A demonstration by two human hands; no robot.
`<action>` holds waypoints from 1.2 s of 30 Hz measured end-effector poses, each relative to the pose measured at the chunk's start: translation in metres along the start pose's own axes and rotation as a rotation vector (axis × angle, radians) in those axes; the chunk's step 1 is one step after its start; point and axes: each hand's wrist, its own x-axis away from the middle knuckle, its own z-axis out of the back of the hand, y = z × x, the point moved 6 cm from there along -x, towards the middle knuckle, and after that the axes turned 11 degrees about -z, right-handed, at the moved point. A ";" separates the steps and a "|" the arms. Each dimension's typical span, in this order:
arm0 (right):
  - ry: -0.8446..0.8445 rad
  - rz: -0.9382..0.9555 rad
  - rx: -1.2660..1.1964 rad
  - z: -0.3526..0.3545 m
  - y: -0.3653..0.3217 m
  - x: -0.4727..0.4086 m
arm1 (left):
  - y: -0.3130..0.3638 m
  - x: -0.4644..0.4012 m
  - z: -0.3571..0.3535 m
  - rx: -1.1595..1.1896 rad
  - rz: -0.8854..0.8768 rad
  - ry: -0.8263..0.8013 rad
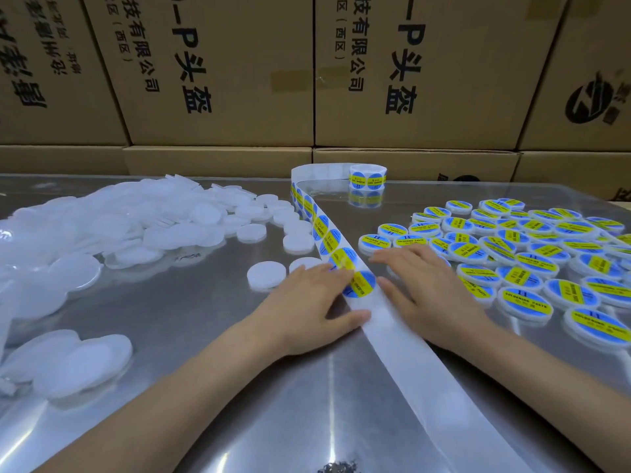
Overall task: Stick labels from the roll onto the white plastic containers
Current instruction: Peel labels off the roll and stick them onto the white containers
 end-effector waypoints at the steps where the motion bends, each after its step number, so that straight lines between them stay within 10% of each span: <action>1: -0.016 0.032 -0.025 -0.001 -0.005 0.001 | 0.003 0.000 -0.002 0.015 -0.014 -0.033; 15: -0.431 -0.066 -0.464 -0.034 0.008 0.001 | -0.008 0.003 0.001 0.156 0.145 0.083; 36: -0.099 0.020 -0.430 -0.007 -0.006 0.001 | -0.005 0.001 0.006 0.223 0.089 0.094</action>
